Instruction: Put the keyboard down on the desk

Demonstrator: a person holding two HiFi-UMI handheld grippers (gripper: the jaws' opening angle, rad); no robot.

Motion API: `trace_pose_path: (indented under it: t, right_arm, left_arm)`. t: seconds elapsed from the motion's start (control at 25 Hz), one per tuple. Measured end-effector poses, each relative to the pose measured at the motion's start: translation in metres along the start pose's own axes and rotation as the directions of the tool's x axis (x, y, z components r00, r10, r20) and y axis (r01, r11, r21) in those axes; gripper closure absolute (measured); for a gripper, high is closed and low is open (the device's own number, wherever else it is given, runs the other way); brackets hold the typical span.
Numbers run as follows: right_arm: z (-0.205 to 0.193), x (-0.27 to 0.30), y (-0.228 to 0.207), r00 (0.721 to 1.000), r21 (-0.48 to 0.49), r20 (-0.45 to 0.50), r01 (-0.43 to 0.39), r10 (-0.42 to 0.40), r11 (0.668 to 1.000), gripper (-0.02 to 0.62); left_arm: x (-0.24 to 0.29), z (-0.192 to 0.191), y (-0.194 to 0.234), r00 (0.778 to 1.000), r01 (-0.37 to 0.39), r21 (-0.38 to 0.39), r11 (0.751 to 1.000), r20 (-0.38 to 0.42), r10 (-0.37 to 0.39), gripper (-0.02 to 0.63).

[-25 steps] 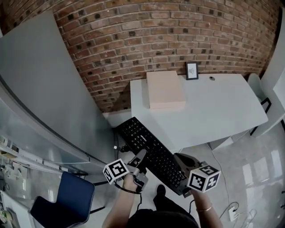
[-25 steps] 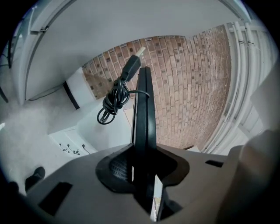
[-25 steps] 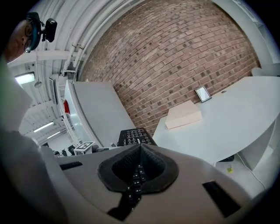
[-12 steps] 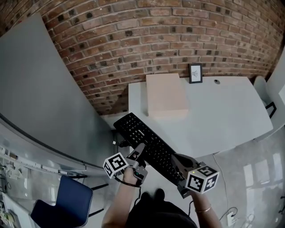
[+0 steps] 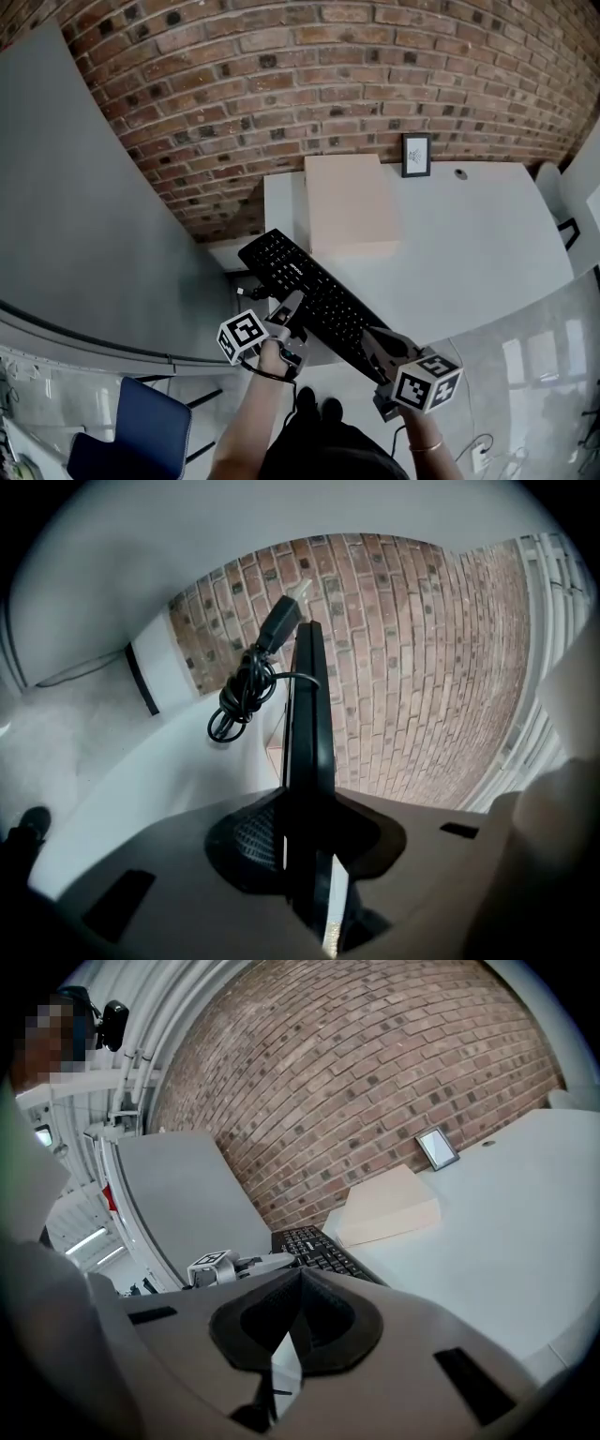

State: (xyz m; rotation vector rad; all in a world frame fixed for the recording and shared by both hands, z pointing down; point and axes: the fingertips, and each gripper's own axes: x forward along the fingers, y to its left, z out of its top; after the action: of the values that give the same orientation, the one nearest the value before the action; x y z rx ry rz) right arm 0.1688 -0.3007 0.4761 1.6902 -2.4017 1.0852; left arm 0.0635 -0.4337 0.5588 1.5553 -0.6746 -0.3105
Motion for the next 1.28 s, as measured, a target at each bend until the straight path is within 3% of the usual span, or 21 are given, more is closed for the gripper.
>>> trace_pose_path:
  t: [0.4,0.92,1.28]
  right_arm:
    - [0.000,0.025,-0.013,0.999,0.046,-0.028,0.034,-0.033,0.998,0.591]
    - [-0.012,0.047,-0.016,0.996,0.032,-0.080,0.045,-0.042,0.998,0.591]
    - [-0.021,0.069,-0.008,0.991,-0.006,-0.131,0.027,-0.027,1.000,0.591]
  left_arm:
    - [0.014,0.019,0.035,1.000,-0.028,-0.112,0.993,-0.015,0.027,0.505]
    - [0.016,0.019,0.055,0.998,-0.069,-0.132,0.989,-0.007,0.069,0.505]
    - [0.017,0.019,0.059,0.993,-0.116,-0.084,0.990,-0.015,0.115,0.505]
